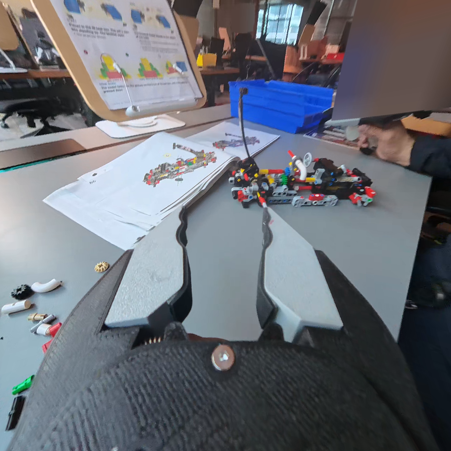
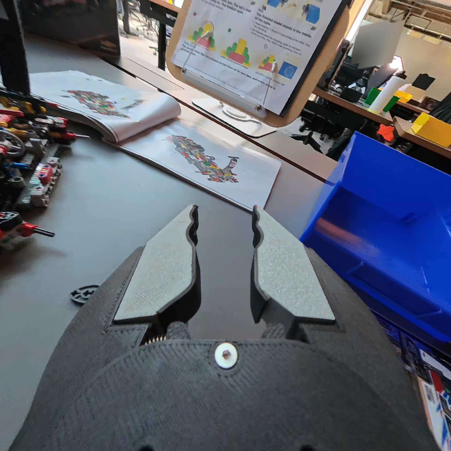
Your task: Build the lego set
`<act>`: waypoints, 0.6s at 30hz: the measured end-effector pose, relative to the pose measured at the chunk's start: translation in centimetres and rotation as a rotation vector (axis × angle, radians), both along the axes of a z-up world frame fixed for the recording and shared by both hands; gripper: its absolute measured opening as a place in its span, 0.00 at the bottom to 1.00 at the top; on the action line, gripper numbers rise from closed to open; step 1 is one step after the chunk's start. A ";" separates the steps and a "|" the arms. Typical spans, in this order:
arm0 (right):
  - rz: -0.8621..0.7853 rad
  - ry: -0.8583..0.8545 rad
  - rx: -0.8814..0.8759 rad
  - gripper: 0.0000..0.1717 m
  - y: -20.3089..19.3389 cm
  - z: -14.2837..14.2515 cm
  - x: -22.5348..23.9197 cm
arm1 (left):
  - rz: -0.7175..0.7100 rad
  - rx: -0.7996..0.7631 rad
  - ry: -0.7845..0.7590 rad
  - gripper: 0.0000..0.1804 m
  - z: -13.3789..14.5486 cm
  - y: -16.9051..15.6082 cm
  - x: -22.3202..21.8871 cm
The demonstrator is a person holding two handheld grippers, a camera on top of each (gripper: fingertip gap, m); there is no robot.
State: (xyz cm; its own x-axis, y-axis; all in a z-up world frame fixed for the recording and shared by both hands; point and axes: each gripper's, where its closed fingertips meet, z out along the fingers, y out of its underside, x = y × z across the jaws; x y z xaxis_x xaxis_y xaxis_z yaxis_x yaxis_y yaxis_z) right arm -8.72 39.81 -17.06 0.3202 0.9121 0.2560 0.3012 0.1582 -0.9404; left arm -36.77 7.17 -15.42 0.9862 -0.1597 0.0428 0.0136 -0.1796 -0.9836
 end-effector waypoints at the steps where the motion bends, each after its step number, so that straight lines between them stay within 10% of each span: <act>1: 0.027 0.016 -0.014 0.23 -0.4 0.2 0.0 | 0.013 -0.021 0.015 0.33 -0.3 0.2 -0.1; 18: 0.238 0.205 -0.210 0.20 -3.3 2.4 0.4 | 0.209 -0.149 0.119 0.29 -2.2 0.8 -1.4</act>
